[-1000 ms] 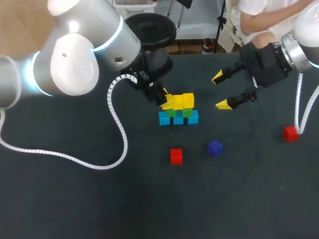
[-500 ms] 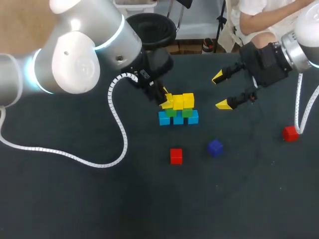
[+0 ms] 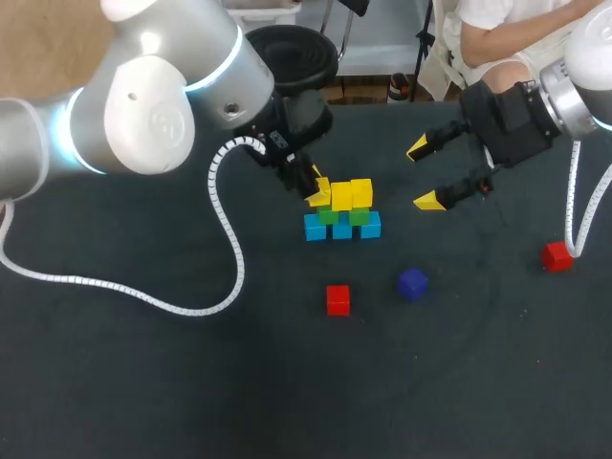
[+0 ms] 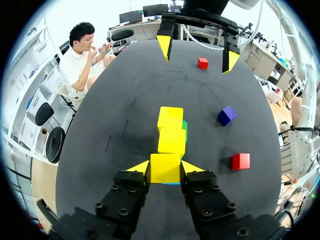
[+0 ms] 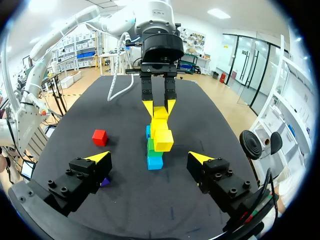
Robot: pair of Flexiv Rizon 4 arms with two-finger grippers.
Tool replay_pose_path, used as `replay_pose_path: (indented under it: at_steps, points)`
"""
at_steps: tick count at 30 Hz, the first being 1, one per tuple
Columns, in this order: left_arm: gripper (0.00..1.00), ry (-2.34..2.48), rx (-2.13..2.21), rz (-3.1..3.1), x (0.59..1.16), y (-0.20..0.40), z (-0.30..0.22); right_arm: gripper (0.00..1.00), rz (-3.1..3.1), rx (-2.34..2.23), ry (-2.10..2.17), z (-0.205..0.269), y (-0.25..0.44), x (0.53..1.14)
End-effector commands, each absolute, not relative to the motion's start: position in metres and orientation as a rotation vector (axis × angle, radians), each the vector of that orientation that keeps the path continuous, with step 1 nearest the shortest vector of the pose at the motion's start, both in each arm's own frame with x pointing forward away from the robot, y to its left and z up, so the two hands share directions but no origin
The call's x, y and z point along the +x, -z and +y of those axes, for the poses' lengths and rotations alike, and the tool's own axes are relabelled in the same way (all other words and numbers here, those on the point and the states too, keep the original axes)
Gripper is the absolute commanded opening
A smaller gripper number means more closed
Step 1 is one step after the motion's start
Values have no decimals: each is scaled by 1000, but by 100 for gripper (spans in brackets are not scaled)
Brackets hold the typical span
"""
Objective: Place the blue cubes, place green cubes on the blue cubes, place the yellow cubes on the green cubes, then place the red cubes on the yellow cubes, and place purple cube on the red cubes.
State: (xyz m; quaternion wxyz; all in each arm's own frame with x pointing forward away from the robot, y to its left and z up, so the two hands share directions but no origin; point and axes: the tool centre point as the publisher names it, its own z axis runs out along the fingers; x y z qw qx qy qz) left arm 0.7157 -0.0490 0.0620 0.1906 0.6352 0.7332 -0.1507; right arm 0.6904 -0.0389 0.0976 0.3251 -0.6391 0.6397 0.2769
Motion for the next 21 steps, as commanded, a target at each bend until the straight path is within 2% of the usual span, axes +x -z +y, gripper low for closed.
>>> replay_pose_path:
  at_steps: [1, 21]
  points:
    - [0, 426, 1794, 2062, 718, -61, -50, 100, 1675, -1674, -726, -39, -97, 690]
    - [0, 425, 1795, 2070, 721, -59, -50, 100, 1675, -1674, -726, -39, -97, 690]
